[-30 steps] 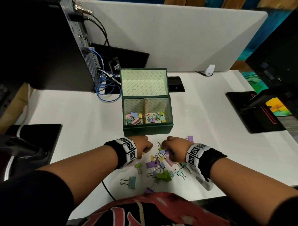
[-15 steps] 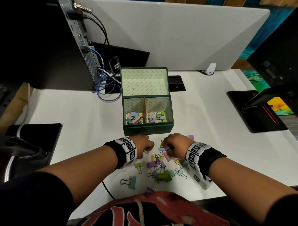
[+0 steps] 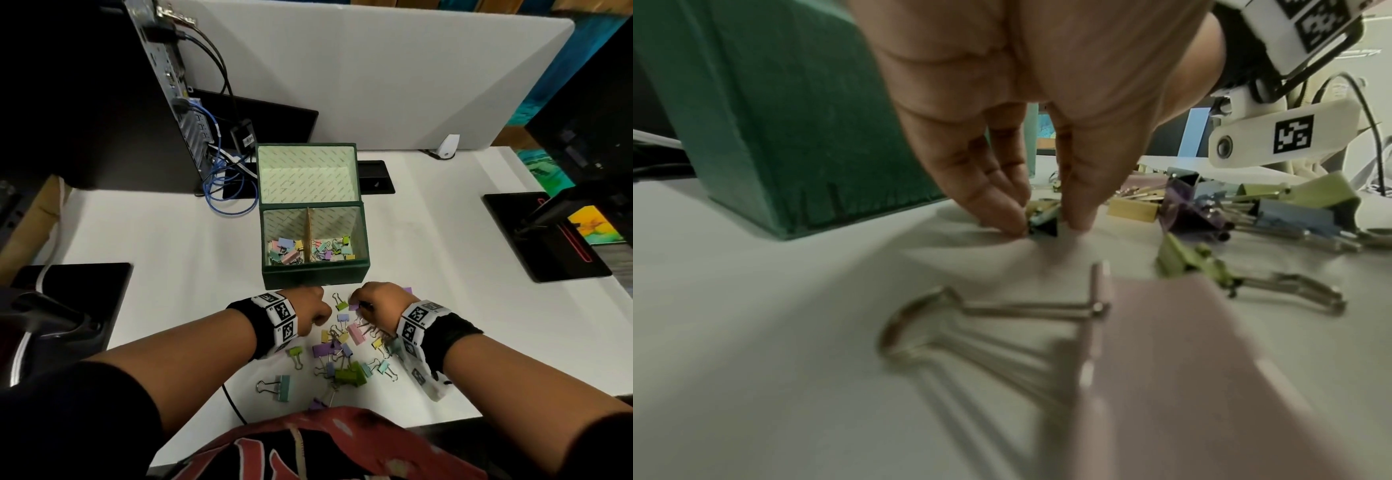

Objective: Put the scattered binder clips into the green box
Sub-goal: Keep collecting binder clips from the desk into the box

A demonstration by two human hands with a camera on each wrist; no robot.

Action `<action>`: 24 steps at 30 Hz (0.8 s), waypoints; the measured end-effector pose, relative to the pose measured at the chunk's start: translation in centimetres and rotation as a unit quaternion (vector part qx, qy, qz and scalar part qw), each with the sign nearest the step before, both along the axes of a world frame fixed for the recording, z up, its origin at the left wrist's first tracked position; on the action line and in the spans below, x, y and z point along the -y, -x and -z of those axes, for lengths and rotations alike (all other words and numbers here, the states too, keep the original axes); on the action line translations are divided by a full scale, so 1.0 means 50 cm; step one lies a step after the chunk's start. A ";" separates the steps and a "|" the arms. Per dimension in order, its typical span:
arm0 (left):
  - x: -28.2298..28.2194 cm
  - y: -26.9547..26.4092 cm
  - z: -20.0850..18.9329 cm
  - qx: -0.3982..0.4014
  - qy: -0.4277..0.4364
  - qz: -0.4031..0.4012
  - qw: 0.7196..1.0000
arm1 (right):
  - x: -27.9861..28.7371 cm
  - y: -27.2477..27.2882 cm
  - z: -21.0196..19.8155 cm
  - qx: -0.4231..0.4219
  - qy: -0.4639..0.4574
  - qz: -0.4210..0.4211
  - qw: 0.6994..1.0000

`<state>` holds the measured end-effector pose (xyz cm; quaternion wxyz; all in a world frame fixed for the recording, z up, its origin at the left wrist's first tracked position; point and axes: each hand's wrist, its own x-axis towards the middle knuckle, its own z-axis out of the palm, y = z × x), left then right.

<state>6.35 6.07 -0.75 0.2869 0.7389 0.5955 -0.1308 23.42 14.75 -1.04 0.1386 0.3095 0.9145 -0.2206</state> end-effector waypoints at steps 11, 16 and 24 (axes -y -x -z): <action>-0.003 -0.005 -0.002 0.005 0.009 0.001 1.000 | 0.002 0.000 0.013 -0.010 0.006 0.036 0.999; -0.002 0.016 -0.040 0.085 -0.037 -0.077 0.993 | 0.003 -0.007 0.005 0.000 0.017 0.019 1.000; -0.010 0.035 -0.115 0.311 -0.063 -0.241 0.917 | -0.001 0.003 0.013 0.016 0.005 0.012 1.000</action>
